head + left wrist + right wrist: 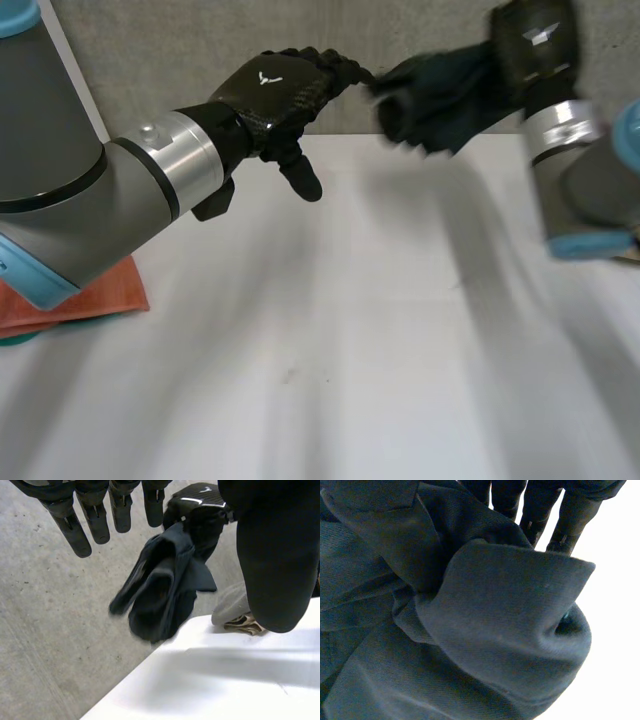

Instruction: Fold the laundry.

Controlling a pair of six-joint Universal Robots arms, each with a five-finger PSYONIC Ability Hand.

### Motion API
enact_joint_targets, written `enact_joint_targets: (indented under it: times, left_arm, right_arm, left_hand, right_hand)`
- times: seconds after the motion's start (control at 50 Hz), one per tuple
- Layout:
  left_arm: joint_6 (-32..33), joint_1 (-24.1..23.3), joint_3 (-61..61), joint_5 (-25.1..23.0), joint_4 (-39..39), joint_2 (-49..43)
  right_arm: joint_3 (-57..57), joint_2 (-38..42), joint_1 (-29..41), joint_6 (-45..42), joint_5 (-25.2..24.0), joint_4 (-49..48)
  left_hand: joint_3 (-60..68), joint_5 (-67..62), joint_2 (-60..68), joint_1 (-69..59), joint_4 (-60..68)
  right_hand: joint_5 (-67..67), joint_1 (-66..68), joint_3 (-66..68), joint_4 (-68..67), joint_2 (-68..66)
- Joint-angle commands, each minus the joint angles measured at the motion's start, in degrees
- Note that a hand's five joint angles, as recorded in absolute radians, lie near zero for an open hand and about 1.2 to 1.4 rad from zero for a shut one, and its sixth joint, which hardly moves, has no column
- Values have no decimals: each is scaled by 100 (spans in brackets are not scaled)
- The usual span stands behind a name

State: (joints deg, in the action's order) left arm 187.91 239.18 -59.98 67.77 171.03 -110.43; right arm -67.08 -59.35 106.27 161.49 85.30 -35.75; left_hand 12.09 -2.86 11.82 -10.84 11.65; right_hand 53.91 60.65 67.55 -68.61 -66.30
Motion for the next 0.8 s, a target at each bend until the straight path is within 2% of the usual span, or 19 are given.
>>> enact_joint_targets:
  times: [0.02, 0.1, 0.2, 0.28, 0.36, 0.5, 0.56, 0.58, 0.7, 0.8]
  left_arm:
    - [-123, -55, -49, -1, 106, 4]
    - [-132, -73, -84, -1, 106, -13]
    - [-141, -143, -119, -1, 106, -39]
    - [-123, -231, -119, -1, 106, -75]
    - [-141, -258, -154, -10, 106, -75]
    - [-141, -381, -190, -36, 106, -48]
    - [-132, -459, -190, -53, 115, -22]
    - [-132, -477, -190, -62, 115, -22]
    - [-115, -618, -198, -98, 124, 13]
    - [-106, -671, -198, -106, 124, 48]
  right_arm:
    - [309, 195, -1371, 453, -101, -160]
    - [353, 590, -2039, 576, -522, -327]
    - [537, 1607, -2847, 594, -1593, -669]
    - [660, 2364, -3252, 471, -2227, -757]
    - [608, 2604, -3647, 296, -2412, -758]
    - [389, 2341, -3877, 198, -2615, -678]
    - [195, 1937, -3877, 233, -2642, -635]
    - [143, 1840, -3877, 233, -2624, -617]
    - [2, 1128, -3895, 225, -2159, 111]
    - [80, 619, -3912, 119, -1535, 1104]
  left_hand:
    - [-19, 96, 8, -105, 25]
    - [-19, 96, 8, -105, 25]
    - [-19, 96, 8, -105, 25]
    - [-19, 96, 8, -105, 25]
    - [14, 62, 41, -139, 58]
    - [-3, 79, 25, -122, 41]
    - [-3, 79, 25, -122, 41]
    - [-3, 79, 25, -122, 41]
    - [-3, 79, 25, -122, 41]
    - [14, 62, 41, -139, 58]
  right_hand:
    - [1609, 1935, 1245, -1139, -1370]
    - [1609, 1935, 1245, -1139, -1370]
    - [1609, 1935, 1245, -1139, -1370]
    - [1609, 1935, 1245, -1139, -1370]
    - [1609, 1935, 1245, -1139, -1370]
    - [1609, 1935, 1245, -1139, -1370]
    - [-4707, -4380, -5070, 5176, 4946]
    - [-5391, -5065, -5755, 5861, 5630]
    - [-5391, -5065, -5755, 5861, 5630]
    - [-5391, -5065, -5755, 5861, 5630]
